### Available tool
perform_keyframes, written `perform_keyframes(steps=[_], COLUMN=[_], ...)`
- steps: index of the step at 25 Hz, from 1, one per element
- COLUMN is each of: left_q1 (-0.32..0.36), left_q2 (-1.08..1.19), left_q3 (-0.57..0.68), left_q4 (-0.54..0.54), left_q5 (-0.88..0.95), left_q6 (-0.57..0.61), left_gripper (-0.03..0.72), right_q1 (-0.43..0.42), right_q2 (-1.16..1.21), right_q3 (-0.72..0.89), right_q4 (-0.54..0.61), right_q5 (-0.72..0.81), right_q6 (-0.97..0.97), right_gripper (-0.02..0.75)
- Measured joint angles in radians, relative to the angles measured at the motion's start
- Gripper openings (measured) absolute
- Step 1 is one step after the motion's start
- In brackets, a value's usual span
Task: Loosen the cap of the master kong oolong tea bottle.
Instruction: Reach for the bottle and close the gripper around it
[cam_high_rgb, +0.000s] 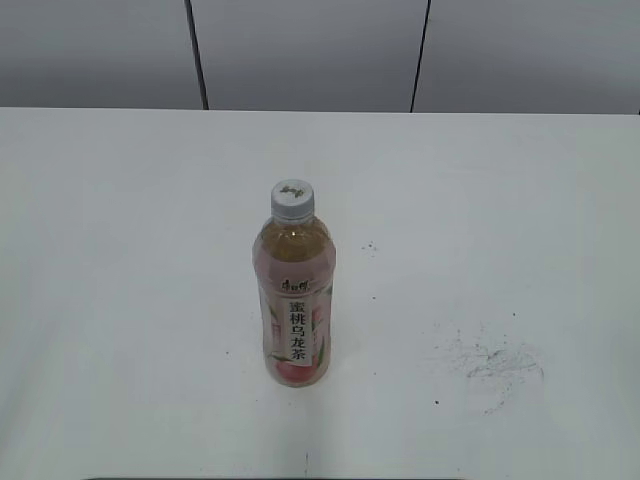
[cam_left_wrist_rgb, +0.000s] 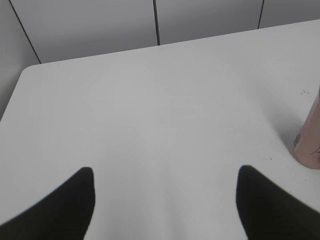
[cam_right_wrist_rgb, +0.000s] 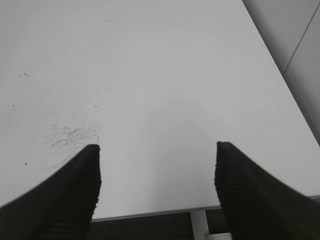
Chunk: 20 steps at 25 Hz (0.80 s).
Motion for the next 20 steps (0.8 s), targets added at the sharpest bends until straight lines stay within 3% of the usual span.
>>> perform_keyframes(steps=[20], left_q1=[0.0], left_q2=[0.0], left_q3=[0.0], left_q4=[0.0], left_q5=[0.0], left_q6=[0.0], left_gripper=[0.519], right_q1=[0.0], right_q2=[0.0], right_q3=[0.0], right_q4=[0.0], right_q5=[0.0], right_q6=[0.0], right_gripper=[0.536])
